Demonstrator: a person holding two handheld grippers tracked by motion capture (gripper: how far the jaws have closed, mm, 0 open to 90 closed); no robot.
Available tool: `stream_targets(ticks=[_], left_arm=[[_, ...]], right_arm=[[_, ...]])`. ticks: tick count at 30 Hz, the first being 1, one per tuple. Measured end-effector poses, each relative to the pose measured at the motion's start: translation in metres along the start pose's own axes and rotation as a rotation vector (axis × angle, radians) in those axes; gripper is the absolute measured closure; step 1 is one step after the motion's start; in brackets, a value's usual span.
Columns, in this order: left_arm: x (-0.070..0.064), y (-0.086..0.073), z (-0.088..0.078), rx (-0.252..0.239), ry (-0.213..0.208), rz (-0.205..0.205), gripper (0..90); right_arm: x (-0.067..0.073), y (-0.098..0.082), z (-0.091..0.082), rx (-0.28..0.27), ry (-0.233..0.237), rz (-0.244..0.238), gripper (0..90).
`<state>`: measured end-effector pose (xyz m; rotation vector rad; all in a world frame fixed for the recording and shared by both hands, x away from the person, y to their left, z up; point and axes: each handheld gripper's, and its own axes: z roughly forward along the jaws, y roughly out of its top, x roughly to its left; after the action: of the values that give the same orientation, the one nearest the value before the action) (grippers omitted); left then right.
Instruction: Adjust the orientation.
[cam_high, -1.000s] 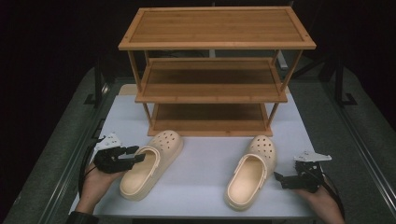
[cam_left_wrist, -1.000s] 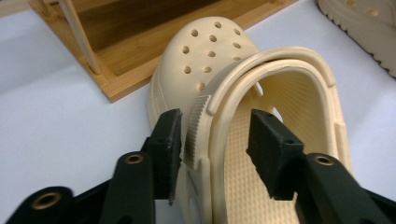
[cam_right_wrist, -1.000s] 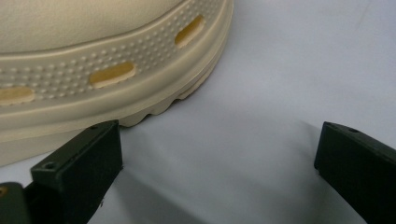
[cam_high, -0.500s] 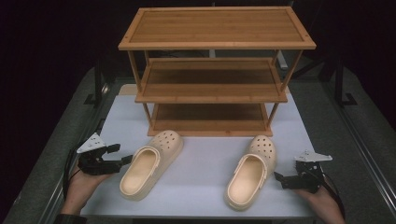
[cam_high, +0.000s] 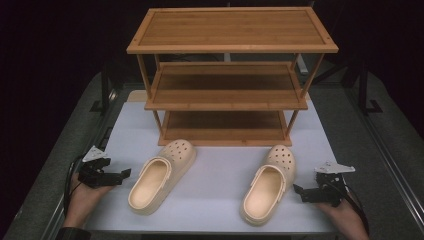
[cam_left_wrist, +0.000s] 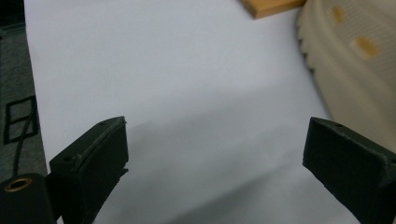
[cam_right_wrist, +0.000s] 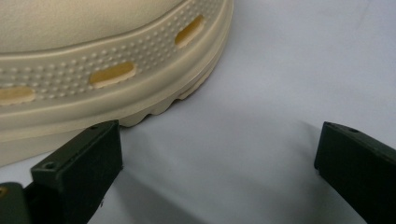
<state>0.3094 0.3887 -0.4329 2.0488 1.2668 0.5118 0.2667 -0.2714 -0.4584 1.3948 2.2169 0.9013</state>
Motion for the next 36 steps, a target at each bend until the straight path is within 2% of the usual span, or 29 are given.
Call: stream_targets(ticks=[3,5,7,13,16,17,20,23,27,28,29,30,31,32,33,34,36], left_arm=[[0.001,-0.005,0.010,0.028,-0.003,-0.010,2.4],[-0.001,-0.008,0.016,0.035,0.008,0.022,2.0],[-0.003,-0.007,0.017,0.039,0.019,0.037,0.4],[-0.003,-0.008,0.017,0.038,0.020,0.038,0.3],[-0.003,-0.008,0.017,0.038,0.020,0.037,0.4],[-0.003,-0.008,0.017,0.037,0.020,0.037,0.4],[-0.003,-0.008,0.017,0.038,0.021,0.037,0.4],[-0.003,-0.008,0.017,0.038,0.021,0.036,0.4],[-0.003,-0.008,0.017,0.038,0.021,0.036,0.4],[-0.003,-0.008,0.017,0.038,0.021,0.036,0.4],[-0.003,-0.008,0.017,0.038,0.020,0.035,0.4],[-0.003,-0.008,0.017,0.038,0.020,0.035,0.4],[-0.003,-0.008,0.017,0.038,0.020,0.035,0.4],[-0.003,-0.008,0.017,0.036,0.020,0.034,0.4],[-0.003,-0.008,0.017,0.036,0.020,0.034,0.4],[-0.003,-0.008,0.017,0.037,0.021,0.035,0.4],[-0.003,-0.008,0.017,0.037,0.021,0.035,0.4]], right_arm=[[0.000,0.000,0.000,0.001,0.000,-0.001,0.5],[0.000,0.000,0.000,0.002,-0.001,-0.004,0.5],[0.000,0.000,0.000,0.001,0.000,-0.003,0.5],[-0.001,0.000,0.000,0.007,0.009,-0.012,0.6],[-0.002,0.001,-0.002,0.017,0.016,-0.018,3.5],[-0.004,0.004,-0.006,0.041,0.007,-0.012,11.8],[-0.009,0.007,-0.012,0.046,0.004,0.006,22.8],[-0.009,0.011,-0.018,0.015,0.000,0.000,34.1],[-0.010,0.019,-0.024,-0.022,0.025,0.003,56.9],[-0.010,0.019,-0.024,-0.022,0.025,0.003,56.9],[-0.012,0.023,-0.026,-0.048,0.041,0.001,69.6],[-0.012,0.023,-0.026,-0.048,0.041,0.001,69.6],[-0.015,0.028,-0.028,-0.075,0.041,-0.006,82.7],[-0.017,0.031,-0.028,-0.087,0.042,-0.006,86.7],[-0.017,0.031,-0.028,-0.087,0.042,-0.006,86.7],[-0.022,0.038,-0.027,-0.106,0.065,0.016,89.9],[-0.027,0.045,-0.026,-0.117,0.078,0.022,89.9]])
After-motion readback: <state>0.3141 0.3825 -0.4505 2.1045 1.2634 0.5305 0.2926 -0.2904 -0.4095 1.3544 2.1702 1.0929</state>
